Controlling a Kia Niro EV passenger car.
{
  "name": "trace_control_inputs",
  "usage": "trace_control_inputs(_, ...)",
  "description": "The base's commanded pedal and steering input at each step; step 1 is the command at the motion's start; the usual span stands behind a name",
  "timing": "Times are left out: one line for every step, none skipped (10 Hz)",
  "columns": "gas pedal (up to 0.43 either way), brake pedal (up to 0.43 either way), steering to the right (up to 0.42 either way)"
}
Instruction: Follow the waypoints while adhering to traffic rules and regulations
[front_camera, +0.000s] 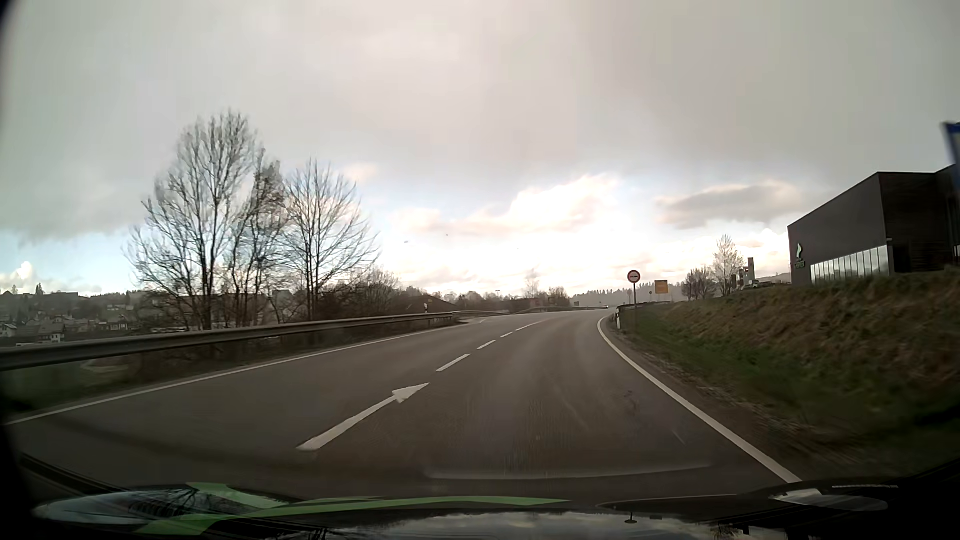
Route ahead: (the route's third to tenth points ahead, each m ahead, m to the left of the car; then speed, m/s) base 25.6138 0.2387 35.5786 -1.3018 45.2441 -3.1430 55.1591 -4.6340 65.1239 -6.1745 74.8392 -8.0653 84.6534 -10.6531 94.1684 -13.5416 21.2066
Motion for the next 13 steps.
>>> trace_control_inputs(0.169,0.000,0.019)
trace_control_inputs(0.169,0.000,0.020)
trace_control_inputs(0.169,0.000,0.021)
trace_control_inputs(0.169,0.000,0.021)
trace_control_inputs(0.169,0.000,0.021)
trace_control_inputs(0.169,0.000,0.020)
trace_control_inputs(0.169,0.000,0.020)
trace_control_inputs(0.169,0.000,0.021)
trace_control_inputs(0.169,0.000,0.020)
trace_control_inputs(0.169,0.000,0.021)
trace_control_inputs(0.169,0.000,0.018)
trace_control_inputs(0.169,0.000,0.018)
trace_control_inputs(0.169,0.000,0.018)
